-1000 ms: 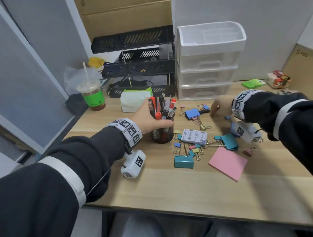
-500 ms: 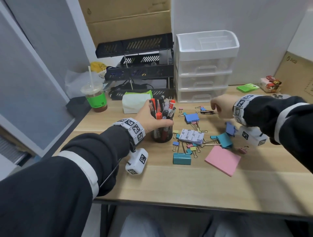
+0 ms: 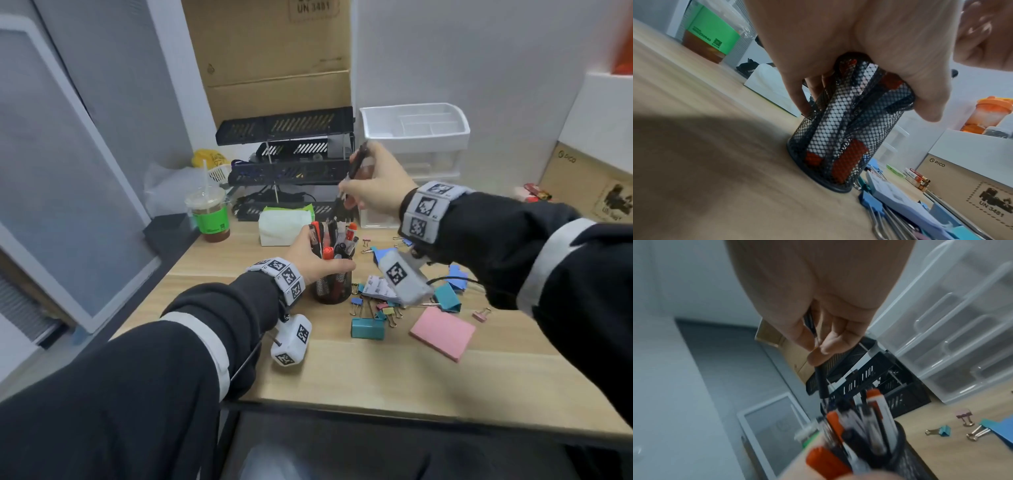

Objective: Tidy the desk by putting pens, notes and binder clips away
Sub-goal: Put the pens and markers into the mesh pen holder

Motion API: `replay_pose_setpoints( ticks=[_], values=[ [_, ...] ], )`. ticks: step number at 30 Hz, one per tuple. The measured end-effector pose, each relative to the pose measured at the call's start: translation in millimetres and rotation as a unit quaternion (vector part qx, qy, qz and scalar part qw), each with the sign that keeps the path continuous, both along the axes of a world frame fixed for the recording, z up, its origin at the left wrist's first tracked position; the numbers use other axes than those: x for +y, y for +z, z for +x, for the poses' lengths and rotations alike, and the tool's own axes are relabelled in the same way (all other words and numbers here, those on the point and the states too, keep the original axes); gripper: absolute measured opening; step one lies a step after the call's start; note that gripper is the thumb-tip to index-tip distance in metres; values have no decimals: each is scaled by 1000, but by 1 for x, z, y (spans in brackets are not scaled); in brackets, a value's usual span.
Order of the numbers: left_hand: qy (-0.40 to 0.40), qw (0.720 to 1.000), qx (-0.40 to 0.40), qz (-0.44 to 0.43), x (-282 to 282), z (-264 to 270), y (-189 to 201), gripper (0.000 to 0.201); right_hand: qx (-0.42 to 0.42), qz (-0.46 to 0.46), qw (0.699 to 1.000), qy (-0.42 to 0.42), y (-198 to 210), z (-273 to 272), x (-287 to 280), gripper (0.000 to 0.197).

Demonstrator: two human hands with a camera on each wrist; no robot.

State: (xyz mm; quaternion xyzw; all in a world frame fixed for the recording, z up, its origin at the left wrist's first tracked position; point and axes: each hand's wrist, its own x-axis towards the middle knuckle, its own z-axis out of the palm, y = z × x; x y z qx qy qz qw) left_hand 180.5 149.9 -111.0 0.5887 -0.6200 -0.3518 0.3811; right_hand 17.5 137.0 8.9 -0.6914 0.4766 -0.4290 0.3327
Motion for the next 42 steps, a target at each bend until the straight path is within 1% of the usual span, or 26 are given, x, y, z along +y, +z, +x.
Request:
replay_pose_setpoints(
  ticks=[2, 4, 6, 8, 10, 12, 13, 14, 16, 18, 20, 21, 22, 23, 25, 27, 30, 32, 33, 35, 36, 38, 39, 40, 41, 42],
  values=[
    [-2, 1000, 11, 1, 4, 0, 0, 82, 86, -17, 996, 3, -11, 12, 7, 43],
    [-2, 1000, 27, 2, 7, -2, 0, 89, 174, -46, 984, 4, -22, 21, 12, 38],
    [-12, 999, 33, 8, 8, -3, 1, 89, 227, -73, 971, -1, -27, 27, 17, 31],
    [-24, 999, 39, 12, 10, -3, 3, 90, 252, -80, 964, 4, -27, 31, 20, 35],
    [-29, 999, 36, 16, 12, -2, 5, 97, 249, -81, 965, 16, -25, 33, 21, 40],
    [-27, 999, 29, 21, 15, 0, 6, 102, 231, -106, 967, 11, -25, 33, 20, 32],
    [-30, 999, 26, 23, 15, 1, 6, 102, 236, -124, 964, 5, -25, 32, 20, 27],
    [-34, 999, 20, 24, 16, 3, 5, 103, 258, -138, 956, 2, -25, 32, 19, 24],
    [-40, 999, -1, 24, 11, 6, -1, 109, 331, -144, 932, 11, -29, 30, 19, 25],
    [-39, 998, -29, 30, -4, 13, -17, 117, 402, -144, 904, 16, -35, 29, 20, 28],
    [-36, 998, -37, 38, -21, 19, -38, 120, 449, -159, 879, 16, -41, 27, 22, 32],
    [-35, 998, -40, 41, -22, 20, -40, 117, 457, -159, 875, 23, -43, 27, 22, 34],
    [-32, 998, -44, 41, -18, 21, -37, 113, 451, -155, 878, 36, -45, 27, 23, 36],
    [-32, 998, -42, 35, -5, 18, -25, 107, 433, -150, 887, 51, -45, 26, 22, 38],
    [-26, 999, -29, 30, 9, 13, -9, 94, 378, -132, 914, 61, -42, 24, 23, 48],
    [-14, 1000, -10, 20, 11, 13, -3, 83, 317, -97, 942, 49, -38, 16, 22, 67],
    [13, 999, -15, -26, 10, 10, 12, 77, 255, -43, 966, 22, -35, 0, 19, 99],
    [22, 998, -18, -50, 4, 5, 24, 76, 199, -3, 980, 9, -33, -14, 14, 109],
    [20, 998, -17, -55, 1, 1, 30, 76, 174, 27, 984, 14, -32, -21, 10, 111],
    [14, 998, -8, -59, -6, -11, 40, 76, 149, 70, 986, 33, -31, -34, 7, 108],
    [12, 998, 0, -64, -9, -21, 44, 75, 131, 75, 988, 42, -31, -41, 6, 99],
    [0, 997, 4, -78, -17, -45, 52, 70, 100, 67, 992, 48, -28, -54, 2, 70],
    [-12, 996, 0, -84, -21, -59, 56, 67, 92, 65, 993, 39, -28, -63, -4, 67],
    [-27, 996, 0, -86, -25, -74, 60, 66, 79, 61, 995, 28, -26, -72, -7, 70],
    [-44, 996, 11, -78, -28, -87, 62, 65, 76, 63, 995, 13, -26, -83, -14, 72],
    [-65, 995, 40, -64, -31, -102, 65, 65, 80, 59, 995, 3, -23, -94, -16, 70]
  ],
)
